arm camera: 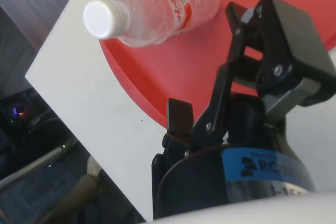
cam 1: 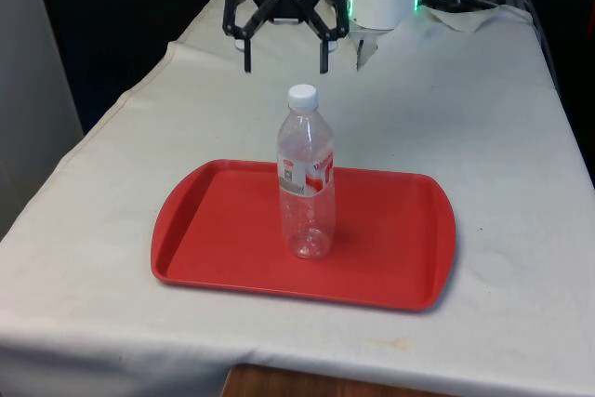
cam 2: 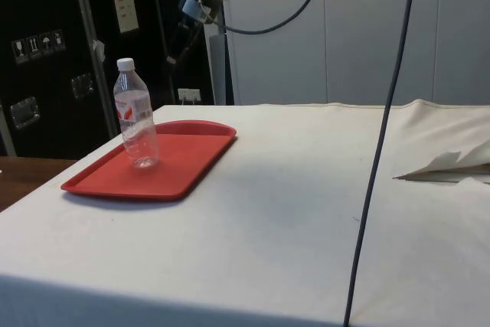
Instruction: Place the bottle upright on the tray.
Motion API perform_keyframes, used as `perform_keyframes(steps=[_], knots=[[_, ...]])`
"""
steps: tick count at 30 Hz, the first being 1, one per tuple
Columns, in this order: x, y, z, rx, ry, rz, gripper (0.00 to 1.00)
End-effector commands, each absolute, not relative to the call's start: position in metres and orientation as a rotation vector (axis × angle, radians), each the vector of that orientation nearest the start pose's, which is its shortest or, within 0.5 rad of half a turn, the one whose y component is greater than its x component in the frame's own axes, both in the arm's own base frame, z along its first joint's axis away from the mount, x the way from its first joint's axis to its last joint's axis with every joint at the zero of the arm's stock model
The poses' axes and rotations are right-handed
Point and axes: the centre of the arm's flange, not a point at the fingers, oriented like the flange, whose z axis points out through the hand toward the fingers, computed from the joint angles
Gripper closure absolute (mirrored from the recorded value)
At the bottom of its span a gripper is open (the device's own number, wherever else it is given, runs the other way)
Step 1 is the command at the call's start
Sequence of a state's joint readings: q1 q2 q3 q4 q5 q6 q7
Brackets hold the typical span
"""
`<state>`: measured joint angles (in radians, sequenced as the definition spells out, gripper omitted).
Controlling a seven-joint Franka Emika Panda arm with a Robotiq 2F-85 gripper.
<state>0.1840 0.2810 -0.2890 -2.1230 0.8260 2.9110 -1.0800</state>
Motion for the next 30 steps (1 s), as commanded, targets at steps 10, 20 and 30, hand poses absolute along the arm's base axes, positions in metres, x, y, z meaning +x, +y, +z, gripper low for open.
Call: perform_keyframes(steps=[10, 20, 30], knots=[[0.591, -0.114, 0.337, -3.012, -0.343, -0.859, 0.00], [0.593, -0.123, 0.343, -3.014, -0.315, -0.798, 0.00], [0.595, -0.131, 0.348, -3.016, -0.290, -0.729, 0.00]])
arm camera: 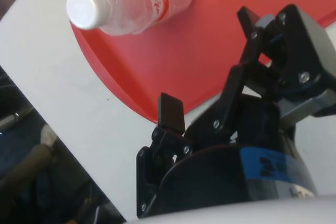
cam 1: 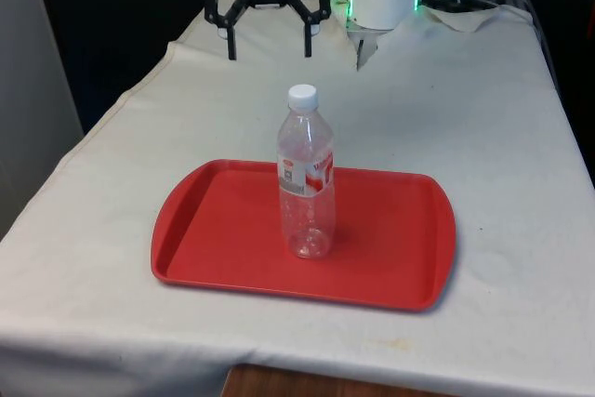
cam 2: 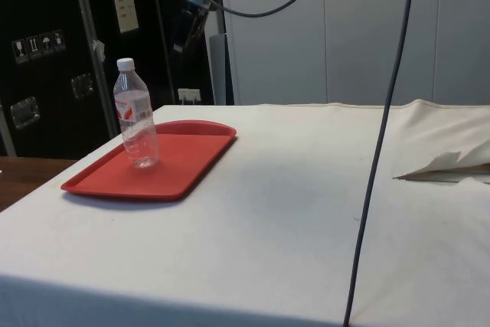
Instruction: Place the bottle upright on the tray.
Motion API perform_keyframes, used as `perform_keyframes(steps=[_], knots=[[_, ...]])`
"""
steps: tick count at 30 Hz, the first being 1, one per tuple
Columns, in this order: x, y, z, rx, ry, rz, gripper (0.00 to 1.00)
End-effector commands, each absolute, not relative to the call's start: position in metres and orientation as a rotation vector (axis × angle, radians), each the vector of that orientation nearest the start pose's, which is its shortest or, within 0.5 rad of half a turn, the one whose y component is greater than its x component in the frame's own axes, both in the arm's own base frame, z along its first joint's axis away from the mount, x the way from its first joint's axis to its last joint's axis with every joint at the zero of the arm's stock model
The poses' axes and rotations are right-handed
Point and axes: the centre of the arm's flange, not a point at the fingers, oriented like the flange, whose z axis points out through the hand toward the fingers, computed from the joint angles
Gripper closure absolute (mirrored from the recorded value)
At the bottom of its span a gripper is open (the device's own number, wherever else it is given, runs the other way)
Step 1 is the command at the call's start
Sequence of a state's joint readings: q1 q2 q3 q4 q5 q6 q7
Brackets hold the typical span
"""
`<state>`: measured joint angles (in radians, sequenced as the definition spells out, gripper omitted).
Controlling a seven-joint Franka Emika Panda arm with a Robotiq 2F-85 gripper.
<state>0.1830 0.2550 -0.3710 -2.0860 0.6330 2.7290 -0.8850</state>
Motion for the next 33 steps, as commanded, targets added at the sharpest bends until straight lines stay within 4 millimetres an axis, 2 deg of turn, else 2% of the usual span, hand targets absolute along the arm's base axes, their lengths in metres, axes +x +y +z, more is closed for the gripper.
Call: perform_keyframes(steps=[1, 17, 33], knots=[[0.595, -0.132, 0.348, -3.017, -0.287, -0.720, 0.00], [0.604, -0.129, 0.359, -3.023, -0.283, -0.595, 0.00], [0.615, -0.120, 0.378, -3.018, -0.300, -0.503, 0.00]])
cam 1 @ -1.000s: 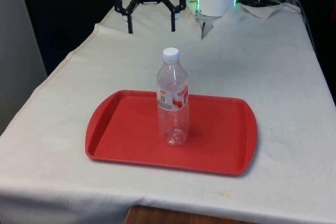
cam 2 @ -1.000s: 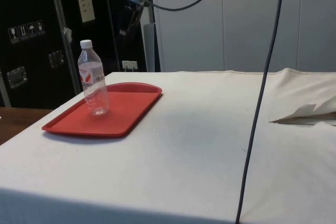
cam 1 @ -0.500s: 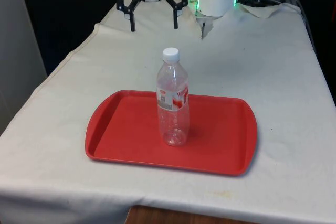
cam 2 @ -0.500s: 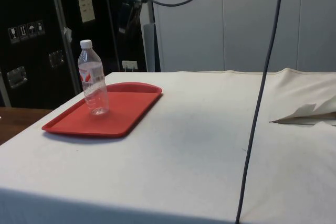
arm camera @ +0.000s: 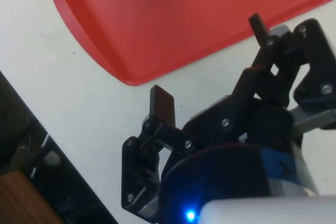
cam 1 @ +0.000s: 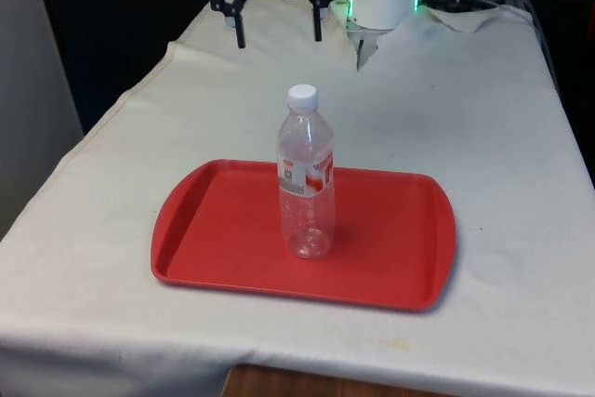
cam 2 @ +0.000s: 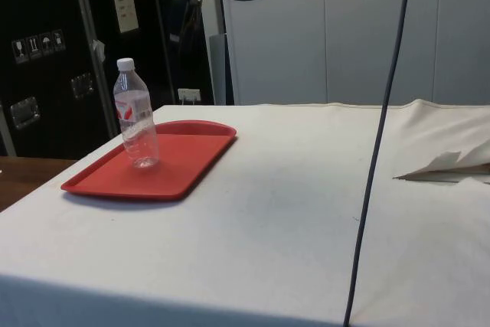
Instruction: Place the bottle upright on the tray.
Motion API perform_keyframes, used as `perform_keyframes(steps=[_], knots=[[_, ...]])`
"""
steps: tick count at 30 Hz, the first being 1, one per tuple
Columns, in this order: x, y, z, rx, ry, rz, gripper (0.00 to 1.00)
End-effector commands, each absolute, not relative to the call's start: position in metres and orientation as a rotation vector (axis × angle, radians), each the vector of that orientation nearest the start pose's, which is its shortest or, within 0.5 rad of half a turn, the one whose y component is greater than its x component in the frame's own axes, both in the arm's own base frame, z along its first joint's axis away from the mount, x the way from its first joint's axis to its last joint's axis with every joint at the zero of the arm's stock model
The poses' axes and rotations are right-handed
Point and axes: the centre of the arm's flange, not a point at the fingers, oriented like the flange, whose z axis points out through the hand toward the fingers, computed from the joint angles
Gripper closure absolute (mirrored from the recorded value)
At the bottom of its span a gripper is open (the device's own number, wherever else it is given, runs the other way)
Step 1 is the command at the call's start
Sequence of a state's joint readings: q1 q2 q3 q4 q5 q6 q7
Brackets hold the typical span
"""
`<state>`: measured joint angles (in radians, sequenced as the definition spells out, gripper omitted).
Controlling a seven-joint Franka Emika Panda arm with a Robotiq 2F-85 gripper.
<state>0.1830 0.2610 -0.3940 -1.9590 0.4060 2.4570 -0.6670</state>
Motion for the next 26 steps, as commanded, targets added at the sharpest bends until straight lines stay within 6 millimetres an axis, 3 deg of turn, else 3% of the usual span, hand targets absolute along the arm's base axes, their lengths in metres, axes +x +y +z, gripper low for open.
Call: perform_keyframes(steps=[1, 26], knots=[[0.617, -0.120, 0.379, -3.031, -0.301, -0.472, 0.00], [0.626, -0.103, 0.404, -3.055, -0.314, -0.328, 0.00]])
